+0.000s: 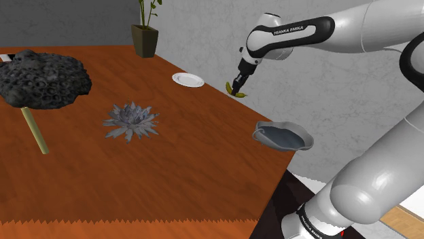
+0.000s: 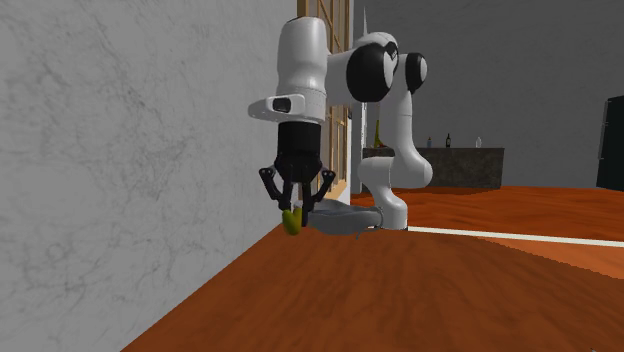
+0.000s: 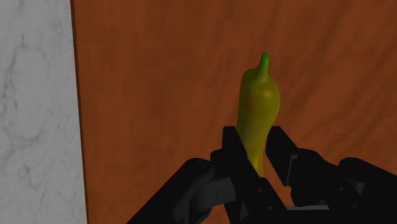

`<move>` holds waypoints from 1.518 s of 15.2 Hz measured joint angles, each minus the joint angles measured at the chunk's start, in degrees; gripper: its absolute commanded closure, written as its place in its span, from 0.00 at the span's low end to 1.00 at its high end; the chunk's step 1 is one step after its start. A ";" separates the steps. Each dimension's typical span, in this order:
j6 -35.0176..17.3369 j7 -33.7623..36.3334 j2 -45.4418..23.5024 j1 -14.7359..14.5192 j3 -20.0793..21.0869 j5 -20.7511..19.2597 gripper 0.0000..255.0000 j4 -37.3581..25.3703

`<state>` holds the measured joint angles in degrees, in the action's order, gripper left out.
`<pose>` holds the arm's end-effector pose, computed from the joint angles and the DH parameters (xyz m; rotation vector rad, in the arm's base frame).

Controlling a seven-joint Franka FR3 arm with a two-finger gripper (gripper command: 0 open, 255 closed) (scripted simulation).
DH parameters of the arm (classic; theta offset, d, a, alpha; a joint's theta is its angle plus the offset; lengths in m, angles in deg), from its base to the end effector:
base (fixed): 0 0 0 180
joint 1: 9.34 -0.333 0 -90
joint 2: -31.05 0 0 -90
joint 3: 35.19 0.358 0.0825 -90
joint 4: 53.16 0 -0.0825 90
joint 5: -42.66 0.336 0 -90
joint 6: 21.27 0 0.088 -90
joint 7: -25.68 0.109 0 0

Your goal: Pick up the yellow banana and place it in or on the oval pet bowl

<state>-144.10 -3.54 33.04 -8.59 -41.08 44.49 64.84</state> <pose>0.5052 -0.0580 0.5226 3.0732 0.5882 0.1922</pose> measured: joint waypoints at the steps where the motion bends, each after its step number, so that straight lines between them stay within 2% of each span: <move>1: 0.74 0.02 0.27 0.01 0.00 -0.05 1.00 -0.47; 13: 9.68 0.52 2.06 -0.04 0.08 -0.39 1.00 -7.64; 16: 9.69 0.18 6.48 0.25 -0.16 -0.85 1.00 -3.23; 23: 10.31 -1.18 22.63 1.79 -1.10 -2.78 1.00 12.28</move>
<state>-133.78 -4.72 55.67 -6.81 -42.17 41.70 77.12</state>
